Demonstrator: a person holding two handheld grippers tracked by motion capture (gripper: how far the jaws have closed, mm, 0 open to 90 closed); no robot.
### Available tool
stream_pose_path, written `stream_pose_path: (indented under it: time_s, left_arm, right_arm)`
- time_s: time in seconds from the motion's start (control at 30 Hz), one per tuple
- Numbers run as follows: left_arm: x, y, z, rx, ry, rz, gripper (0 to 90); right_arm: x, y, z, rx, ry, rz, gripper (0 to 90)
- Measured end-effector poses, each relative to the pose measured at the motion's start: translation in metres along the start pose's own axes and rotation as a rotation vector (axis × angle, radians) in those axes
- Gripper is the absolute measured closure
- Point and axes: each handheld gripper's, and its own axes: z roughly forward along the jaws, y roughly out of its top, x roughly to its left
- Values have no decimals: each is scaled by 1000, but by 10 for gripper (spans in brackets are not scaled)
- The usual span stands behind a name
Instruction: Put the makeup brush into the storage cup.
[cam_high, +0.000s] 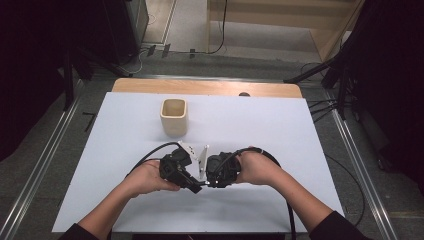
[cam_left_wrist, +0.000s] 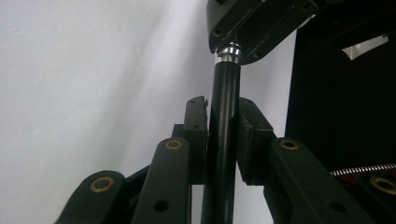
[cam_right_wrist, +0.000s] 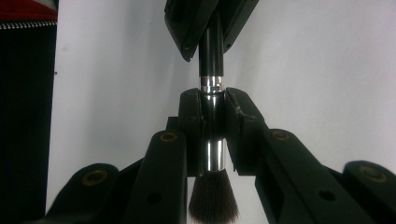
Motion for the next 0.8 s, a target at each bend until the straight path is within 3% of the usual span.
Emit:
stream_pose_path:
  time_s: [0.3, 0.43, 0.6, 0.8]
  left_arm:
    - [2, 0, -1, 4, -49, 14, 796]
    - [3, -1, -1, 2, -44, 0, 797]
    - [5, -2, -4, -24, -25, -24, 797]
    - [9, -6, -6, -49, -3, -46, 796]
  right_arm:
    - [0, 0, 0, -11, 5, -10, 768]
    - [-2, -1, -2, -23, 34, 0, 634]
    - [-3, -3, -7, -18, -1, 69, 441]
    - [-4, -15, -15, -67, -20, 154, 386]
